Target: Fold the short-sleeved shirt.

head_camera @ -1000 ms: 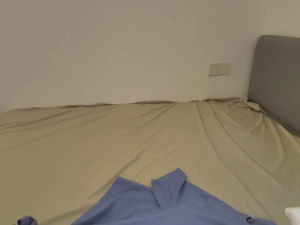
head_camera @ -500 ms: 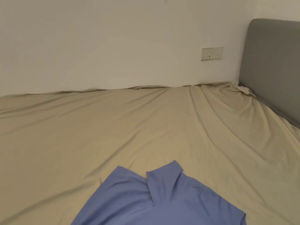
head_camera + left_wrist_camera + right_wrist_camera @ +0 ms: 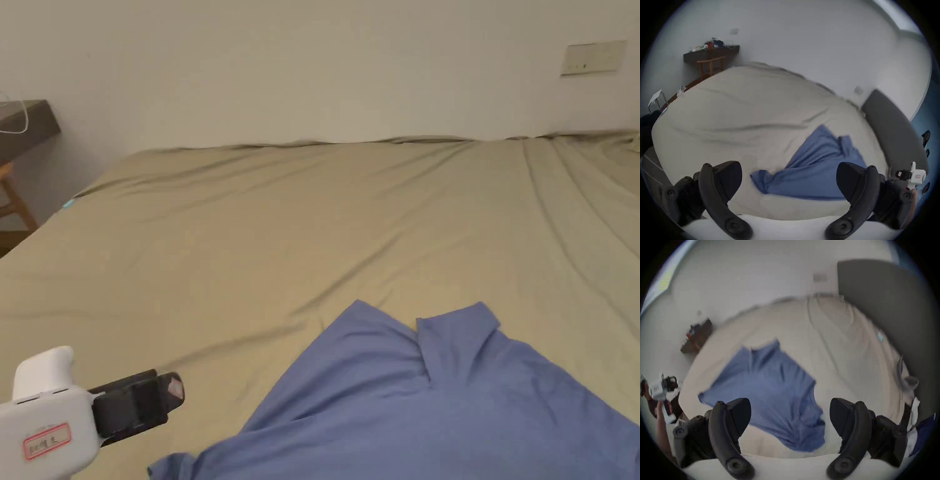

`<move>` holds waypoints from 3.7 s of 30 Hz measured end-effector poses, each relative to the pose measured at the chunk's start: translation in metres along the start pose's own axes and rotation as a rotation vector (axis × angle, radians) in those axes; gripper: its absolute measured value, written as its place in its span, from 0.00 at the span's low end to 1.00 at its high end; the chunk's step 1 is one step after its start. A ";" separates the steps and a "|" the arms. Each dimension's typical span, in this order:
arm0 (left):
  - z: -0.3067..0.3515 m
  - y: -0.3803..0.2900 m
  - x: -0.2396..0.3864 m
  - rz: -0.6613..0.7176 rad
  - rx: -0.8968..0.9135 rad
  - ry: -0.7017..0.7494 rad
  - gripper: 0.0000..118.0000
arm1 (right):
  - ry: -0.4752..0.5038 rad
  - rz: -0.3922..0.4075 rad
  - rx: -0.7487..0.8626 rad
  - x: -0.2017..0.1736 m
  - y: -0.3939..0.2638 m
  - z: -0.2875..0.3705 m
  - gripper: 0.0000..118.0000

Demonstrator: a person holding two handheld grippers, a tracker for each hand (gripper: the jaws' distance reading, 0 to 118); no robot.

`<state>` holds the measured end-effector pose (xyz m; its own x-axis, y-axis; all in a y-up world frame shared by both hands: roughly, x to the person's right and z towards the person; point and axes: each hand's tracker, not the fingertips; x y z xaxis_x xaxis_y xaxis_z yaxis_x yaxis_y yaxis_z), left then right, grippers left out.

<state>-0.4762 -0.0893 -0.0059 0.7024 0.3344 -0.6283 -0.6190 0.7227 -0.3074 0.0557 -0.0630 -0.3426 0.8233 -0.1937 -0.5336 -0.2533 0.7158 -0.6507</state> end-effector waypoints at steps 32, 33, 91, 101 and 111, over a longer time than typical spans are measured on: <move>-0.159 -0.070 -0.016 -0.043 -0.299 0.237 0.03 | 0.088 0.125 0.096 -0.050 -0.005 -0.052 0.03; -0.152 -0.069 -0.009 -0.056 -0.297 0.237 0.03 | 0.091 0.110 0.096 -0.045 -0.002 -0.058 0.03; 0.007 0.368 0.163 0.056 0.431 -0.197 0.03 | -0.179 0.317 0.652 -0.074 0.392 0.101 0.03; -0.014 0.414 0.188 0.022 0.421 -0.114 0.03 | -0.145 0.171 0.601 -0.056 0.465 0.071 0.03; -0.083 0.389 0.171 0.077 0.291 -0.094 0.03 | -0.157 0.133 0.483 -0.045 0.449 -0.017 0.03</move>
<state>-0.6259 0.1993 -0.2920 0.6952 0.4395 -0.5689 -0.5546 0.8314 -0.0355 -0.1037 0.2560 -0.6195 0.8755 -0.0041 -0.4833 -0.1279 0.9624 -0.2399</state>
